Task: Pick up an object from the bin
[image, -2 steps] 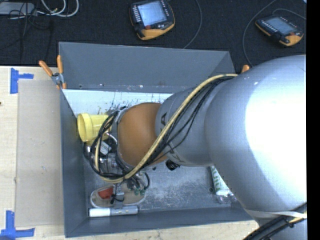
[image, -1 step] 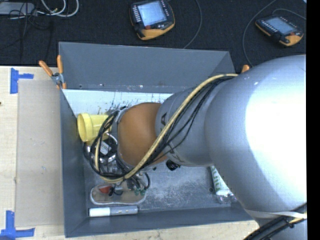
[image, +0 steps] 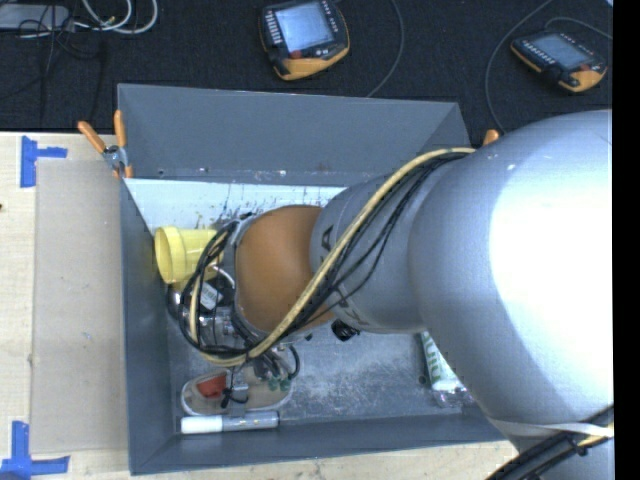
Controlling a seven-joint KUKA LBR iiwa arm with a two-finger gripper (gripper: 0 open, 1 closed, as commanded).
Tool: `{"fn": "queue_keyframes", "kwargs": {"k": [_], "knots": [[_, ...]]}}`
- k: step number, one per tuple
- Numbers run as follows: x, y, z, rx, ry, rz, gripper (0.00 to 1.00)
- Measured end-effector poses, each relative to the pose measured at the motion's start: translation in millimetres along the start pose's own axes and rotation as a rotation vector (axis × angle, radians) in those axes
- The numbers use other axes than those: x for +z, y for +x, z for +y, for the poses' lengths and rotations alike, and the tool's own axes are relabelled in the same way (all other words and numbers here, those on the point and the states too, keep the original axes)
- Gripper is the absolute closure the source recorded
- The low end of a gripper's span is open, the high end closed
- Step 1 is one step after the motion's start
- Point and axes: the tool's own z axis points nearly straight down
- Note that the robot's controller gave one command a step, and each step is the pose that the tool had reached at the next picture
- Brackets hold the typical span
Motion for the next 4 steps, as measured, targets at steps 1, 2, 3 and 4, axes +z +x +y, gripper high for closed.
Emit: {"fn": "queue_keyframes", "kwargs": {"k": [1,2,3,4], "knots": [[-0.6,0.5,-0.2,0.0,0.001,0.004,1.0],[-0.1,-0.2,0.0,0.001,0.0,-0.001,0.0],[-0.5,0.4,-0.3,0.001,0.002,0.003,1.0],[0.0,-0.1,0.0,0.002,0.0,-0.001,0.0]]}}
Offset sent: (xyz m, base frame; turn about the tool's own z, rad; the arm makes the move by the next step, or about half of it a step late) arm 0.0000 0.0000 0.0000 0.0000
